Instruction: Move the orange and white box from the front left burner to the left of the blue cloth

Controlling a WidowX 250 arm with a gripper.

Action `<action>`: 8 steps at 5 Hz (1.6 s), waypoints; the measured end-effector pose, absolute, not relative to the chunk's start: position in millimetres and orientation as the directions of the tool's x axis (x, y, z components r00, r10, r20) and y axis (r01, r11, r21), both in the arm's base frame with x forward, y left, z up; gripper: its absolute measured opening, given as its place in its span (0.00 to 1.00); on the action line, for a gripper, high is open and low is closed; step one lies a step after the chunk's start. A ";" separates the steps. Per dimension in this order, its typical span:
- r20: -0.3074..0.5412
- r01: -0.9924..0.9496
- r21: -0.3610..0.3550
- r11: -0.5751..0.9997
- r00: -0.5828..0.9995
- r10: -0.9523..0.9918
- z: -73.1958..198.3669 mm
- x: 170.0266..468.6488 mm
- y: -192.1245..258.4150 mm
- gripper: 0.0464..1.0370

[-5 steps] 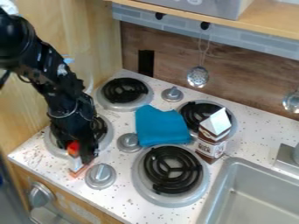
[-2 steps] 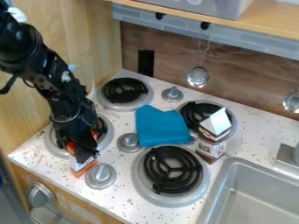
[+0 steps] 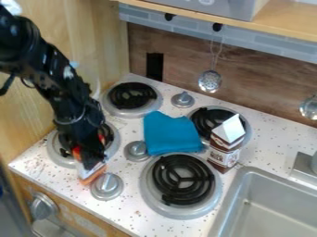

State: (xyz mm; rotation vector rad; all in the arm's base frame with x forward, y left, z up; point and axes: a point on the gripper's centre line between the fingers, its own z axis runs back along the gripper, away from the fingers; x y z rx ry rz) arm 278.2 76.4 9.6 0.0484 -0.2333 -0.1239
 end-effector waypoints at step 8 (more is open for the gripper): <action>0.260 -0.205 -0.056 0.977 0.942 0.213 10.0 410.8 94.8 0.36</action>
